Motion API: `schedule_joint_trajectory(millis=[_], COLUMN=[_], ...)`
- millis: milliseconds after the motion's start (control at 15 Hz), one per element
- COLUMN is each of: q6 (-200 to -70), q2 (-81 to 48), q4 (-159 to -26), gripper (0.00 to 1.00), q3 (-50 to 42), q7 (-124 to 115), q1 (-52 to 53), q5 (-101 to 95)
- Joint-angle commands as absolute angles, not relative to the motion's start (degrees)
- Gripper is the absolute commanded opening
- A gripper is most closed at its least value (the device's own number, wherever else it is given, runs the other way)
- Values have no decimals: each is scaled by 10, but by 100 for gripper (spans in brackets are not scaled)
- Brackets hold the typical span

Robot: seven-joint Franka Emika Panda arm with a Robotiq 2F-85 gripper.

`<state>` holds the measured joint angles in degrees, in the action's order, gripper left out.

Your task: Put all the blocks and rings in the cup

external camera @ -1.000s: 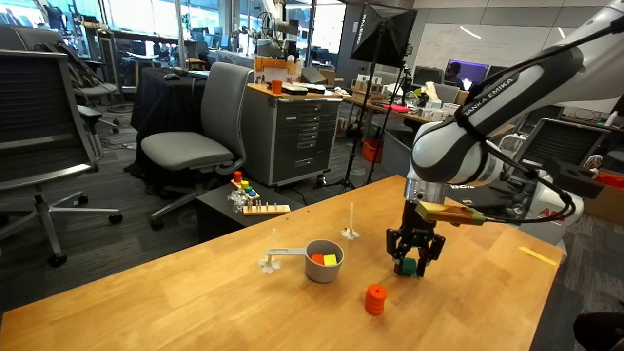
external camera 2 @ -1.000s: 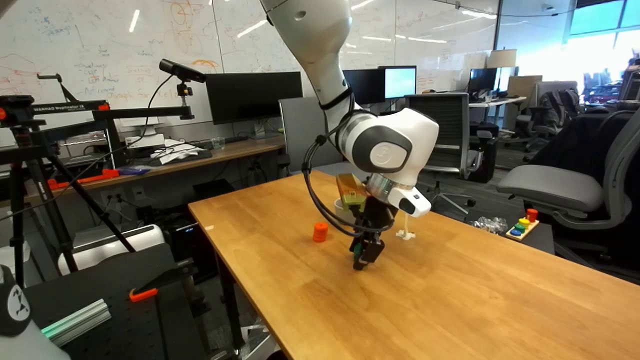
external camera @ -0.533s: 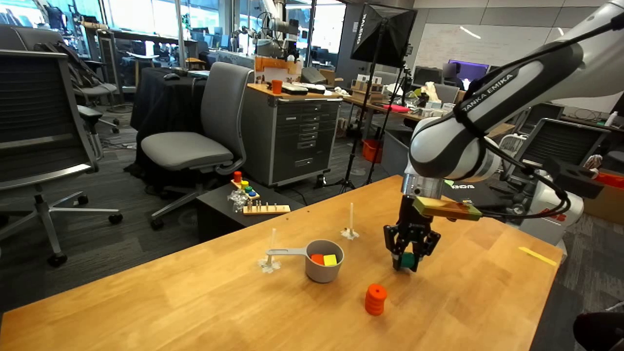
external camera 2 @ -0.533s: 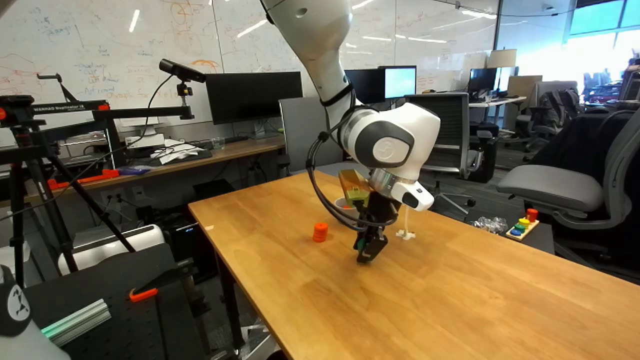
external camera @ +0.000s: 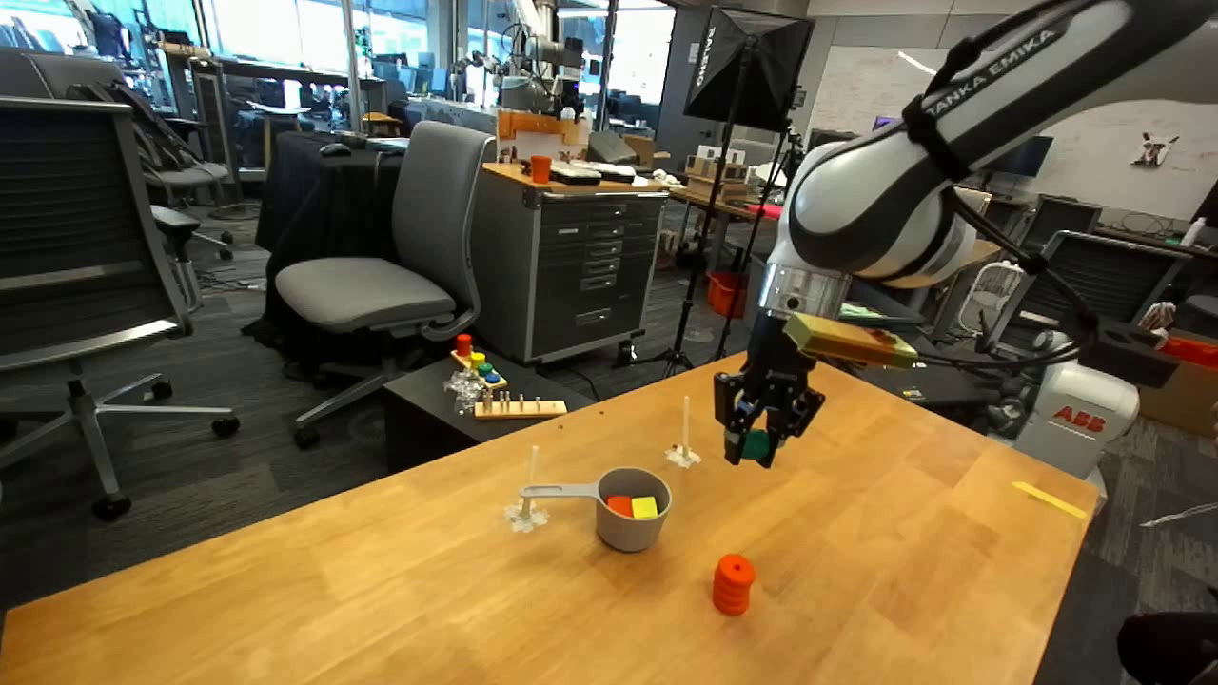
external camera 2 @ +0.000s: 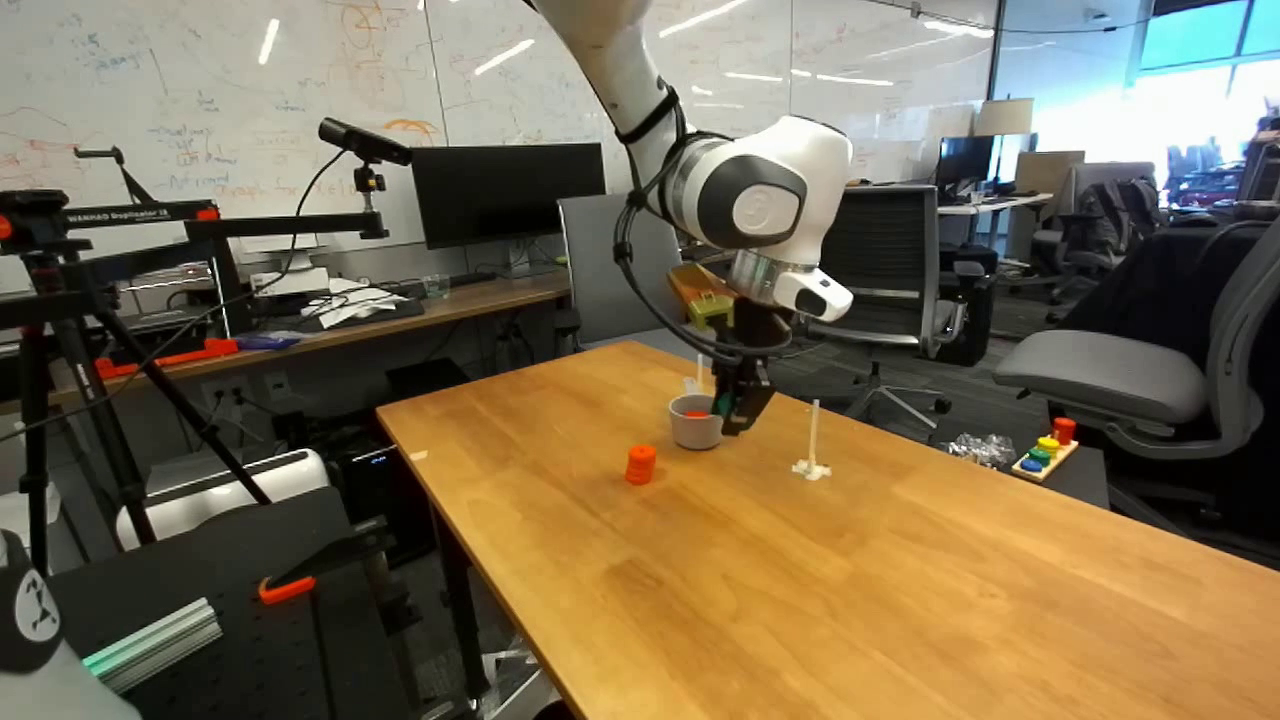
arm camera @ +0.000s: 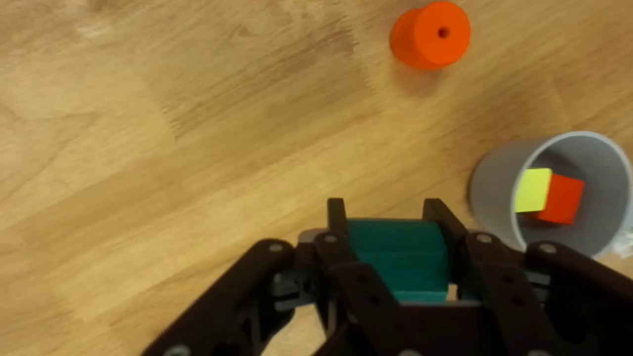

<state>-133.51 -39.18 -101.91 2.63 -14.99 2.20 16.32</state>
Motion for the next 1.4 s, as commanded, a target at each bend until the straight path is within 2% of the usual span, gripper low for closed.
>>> schedule_joint_trajectory(millis=[0,600,1333], q6=[-1322,-1283,-1221], q2=[-355,-389,-489], q4=[-1015,-948,-819], gripper=[18,18,18], q3=[37,63,57], q7=[-139,-100,-99], q1=[38,57,74], q5=[153,152,127])
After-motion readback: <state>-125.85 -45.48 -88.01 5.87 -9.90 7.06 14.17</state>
